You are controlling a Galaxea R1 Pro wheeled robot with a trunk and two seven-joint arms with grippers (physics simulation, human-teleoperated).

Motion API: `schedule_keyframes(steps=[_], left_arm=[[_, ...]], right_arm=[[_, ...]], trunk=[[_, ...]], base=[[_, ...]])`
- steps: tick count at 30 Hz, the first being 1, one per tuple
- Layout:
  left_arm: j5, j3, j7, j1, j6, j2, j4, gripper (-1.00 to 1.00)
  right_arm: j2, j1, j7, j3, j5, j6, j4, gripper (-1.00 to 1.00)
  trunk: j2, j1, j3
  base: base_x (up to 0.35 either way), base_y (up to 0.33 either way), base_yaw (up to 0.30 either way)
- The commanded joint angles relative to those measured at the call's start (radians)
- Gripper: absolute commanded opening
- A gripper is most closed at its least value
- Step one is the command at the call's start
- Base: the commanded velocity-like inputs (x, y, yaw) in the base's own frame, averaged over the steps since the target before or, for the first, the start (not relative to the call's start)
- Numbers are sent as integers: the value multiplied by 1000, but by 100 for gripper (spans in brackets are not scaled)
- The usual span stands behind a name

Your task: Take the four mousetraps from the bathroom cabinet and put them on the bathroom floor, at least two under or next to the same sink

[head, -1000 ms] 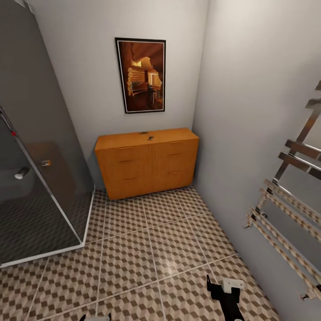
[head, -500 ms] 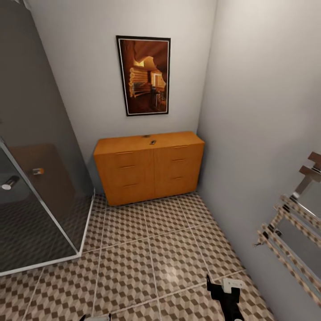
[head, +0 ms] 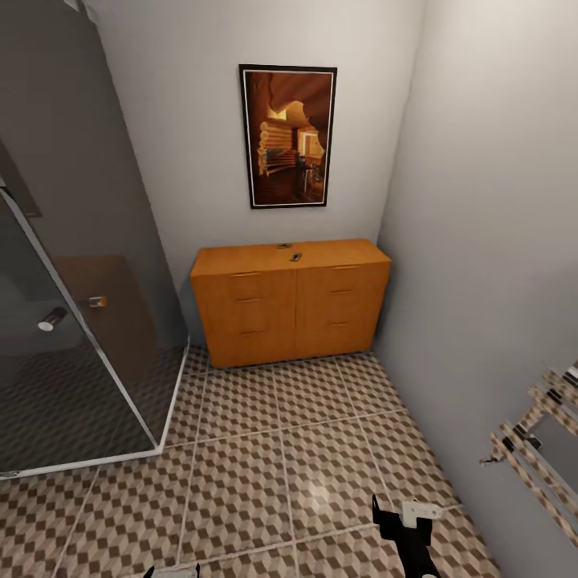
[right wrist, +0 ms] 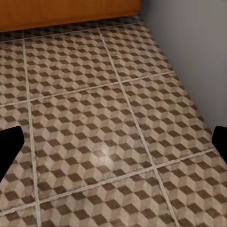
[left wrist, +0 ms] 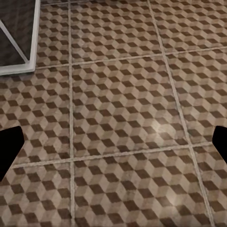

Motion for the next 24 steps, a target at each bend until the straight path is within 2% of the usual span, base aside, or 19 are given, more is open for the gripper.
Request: schedule_keyframes(steps=[1,24], left_arm=[[2,-3,2,-2,-6,0,4,100],[2,-3,2,-2,-6,-4,4,100]], right_arm=[[0,-1,-5,9,-5,-2,1,100],[-1,-1,-5,9,-5,-3,1,100]], trunk=[[-2,1,-2],[-2,1,-2]], base=[[1,0,25],[0,0,3]])
